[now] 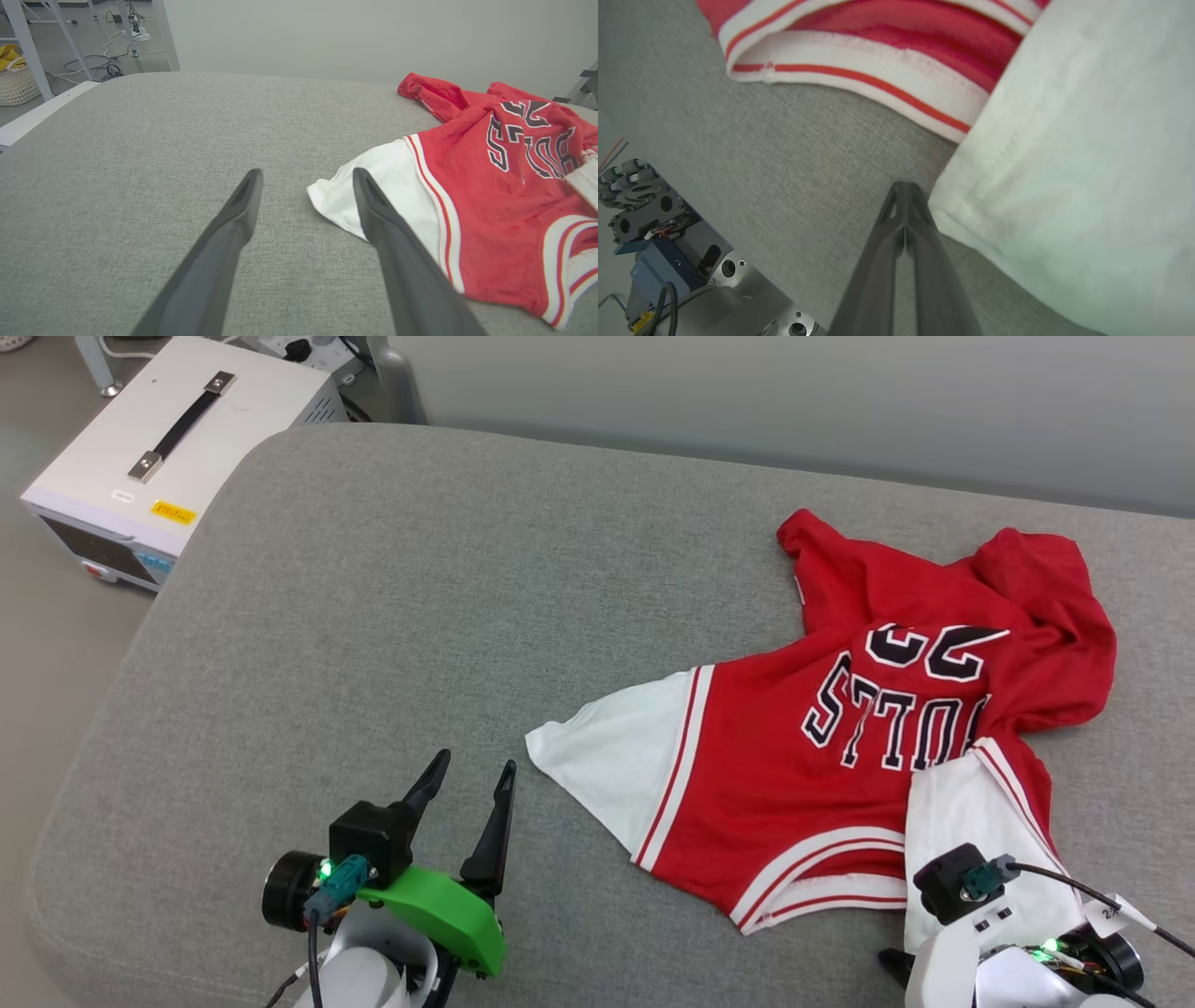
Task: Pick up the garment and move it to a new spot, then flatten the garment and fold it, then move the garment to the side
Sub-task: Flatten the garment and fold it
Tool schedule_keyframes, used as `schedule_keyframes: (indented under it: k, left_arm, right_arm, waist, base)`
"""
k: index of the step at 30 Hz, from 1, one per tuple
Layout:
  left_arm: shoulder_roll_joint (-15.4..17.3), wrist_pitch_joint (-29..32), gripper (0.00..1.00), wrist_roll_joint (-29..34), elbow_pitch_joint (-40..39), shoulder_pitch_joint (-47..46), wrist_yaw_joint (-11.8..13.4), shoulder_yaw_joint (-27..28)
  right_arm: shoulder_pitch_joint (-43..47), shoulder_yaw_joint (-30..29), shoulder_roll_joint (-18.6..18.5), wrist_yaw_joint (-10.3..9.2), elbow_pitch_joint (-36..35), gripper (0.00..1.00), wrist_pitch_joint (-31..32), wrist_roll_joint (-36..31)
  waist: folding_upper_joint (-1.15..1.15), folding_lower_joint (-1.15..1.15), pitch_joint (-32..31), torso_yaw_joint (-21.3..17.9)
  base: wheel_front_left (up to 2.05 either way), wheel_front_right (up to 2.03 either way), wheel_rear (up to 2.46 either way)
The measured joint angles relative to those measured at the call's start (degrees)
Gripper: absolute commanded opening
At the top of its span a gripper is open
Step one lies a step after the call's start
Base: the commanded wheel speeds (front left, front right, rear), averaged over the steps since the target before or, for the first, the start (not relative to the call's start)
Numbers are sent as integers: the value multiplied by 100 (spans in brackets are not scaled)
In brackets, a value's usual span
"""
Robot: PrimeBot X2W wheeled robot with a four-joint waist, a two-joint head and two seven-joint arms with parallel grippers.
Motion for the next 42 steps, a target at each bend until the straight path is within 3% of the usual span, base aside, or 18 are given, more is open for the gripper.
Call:
schedule_keyframes:
  k: [9, 15, 21, 26, 34, 35, 36, 42]
  left_arm:
    - [86, 30, 100, -44, 34, 31, 48, -2]
    - [119, 41, 100, -62, -19, 92, 86, 2]
    - [146, 58, 100, -85, -79, 90, 103, -5]
    - [148, 57, 100, -86, -81, 81, 103, -16]
    - [144, 48, 100, -96, -59, 79, 102, -48]
    - [145, 47, 100, -96, -58, 78, 102, -49]
    - [145, 46, 100, -101, -58, 78, 102, -49]
    - [146, 41, 100, -102, -65, 77, 103, -74]
  right_arm:
    - [-53, -510, -102, 5, -605, 0, -333, 110]
    - [-260, -1462, -359, 5, -1285, 0, -92, 315]
    - [-383, -2294, -610, 5, -1354, 0, 13, 428]
    - [-370, -2519, -653, 5, -1295, 0, -70, 411]
    - [-265, -2280, -468, 5, -1383, 0, -160, 477]
    - [-240, -2201, -446, 5, -1428, 26, -127, 535]
    - [-214, -2138, -422, 5, -1466, 100, -71, 606]
    - [-15, -1490, -382, 5, -1805, 100, 554, 991]
  waist:
    - [0, 0, -264, -336]
    - [0, 0, -376, -701]
    - [0, 0, -363, -1016]
    - [0, 0, -258, -1095]
    - [0, 0, -248, -1003]
    - [0, 0, -254, -982]
    - [0, 0, -258, -964]
    - [0, 0, -244, -814]
  base:
    - [0, 0, 0]
    - [0, 0, 0]
    - [0, 0, 0]
    - [0, 0, 0]
    - [0, 0, 0]
    - [0, 0, 0]
    - [0, 0, 0]
    - [0, 0, 0]
